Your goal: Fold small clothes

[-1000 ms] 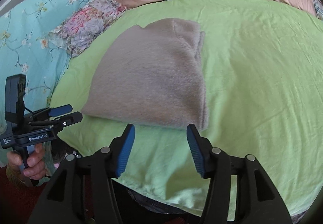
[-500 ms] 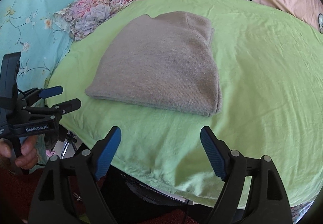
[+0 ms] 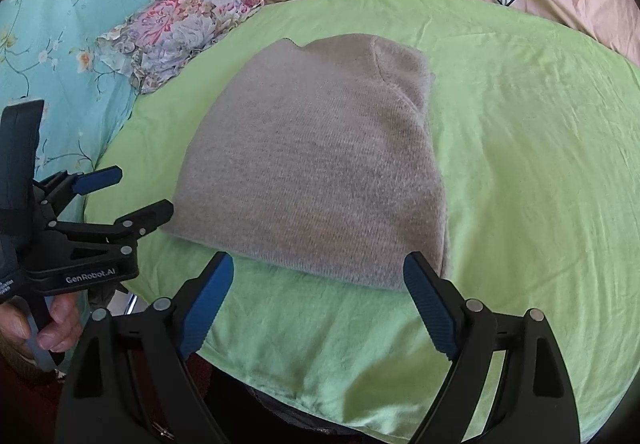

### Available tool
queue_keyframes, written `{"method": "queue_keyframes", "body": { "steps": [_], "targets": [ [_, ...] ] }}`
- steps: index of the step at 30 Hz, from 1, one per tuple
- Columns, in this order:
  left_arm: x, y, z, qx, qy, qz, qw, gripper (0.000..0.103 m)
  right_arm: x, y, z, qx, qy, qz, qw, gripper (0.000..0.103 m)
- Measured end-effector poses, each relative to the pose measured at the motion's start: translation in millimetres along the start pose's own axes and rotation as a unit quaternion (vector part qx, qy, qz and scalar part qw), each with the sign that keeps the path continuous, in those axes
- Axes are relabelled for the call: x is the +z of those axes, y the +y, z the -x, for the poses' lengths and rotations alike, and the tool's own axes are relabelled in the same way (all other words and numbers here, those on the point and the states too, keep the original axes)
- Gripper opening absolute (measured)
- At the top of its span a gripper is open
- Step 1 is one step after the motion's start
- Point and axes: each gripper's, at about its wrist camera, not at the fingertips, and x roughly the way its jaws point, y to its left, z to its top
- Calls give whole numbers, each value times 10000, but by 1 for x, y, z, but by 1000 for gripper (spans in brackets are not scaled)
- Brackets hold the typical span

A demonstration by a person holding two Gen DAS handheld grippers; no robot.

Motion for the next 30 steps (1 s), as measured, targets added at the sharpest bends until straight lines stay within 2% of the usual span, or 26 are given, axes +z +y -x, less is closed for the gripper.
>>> {"method": "queue_keyframes", "body": {
  "steps": [8, 30],
  "targets": [
    [7, 1, -4, -10, 43, 39, 10000, 92, 15, -4, -2, -14, -64, -36, 10000, 88],
    [19, 3, 0, 28, -75, 57, 10000, 93, 28, -4, -7, 36, -66, -51, 10000, 89]
  ]
}}
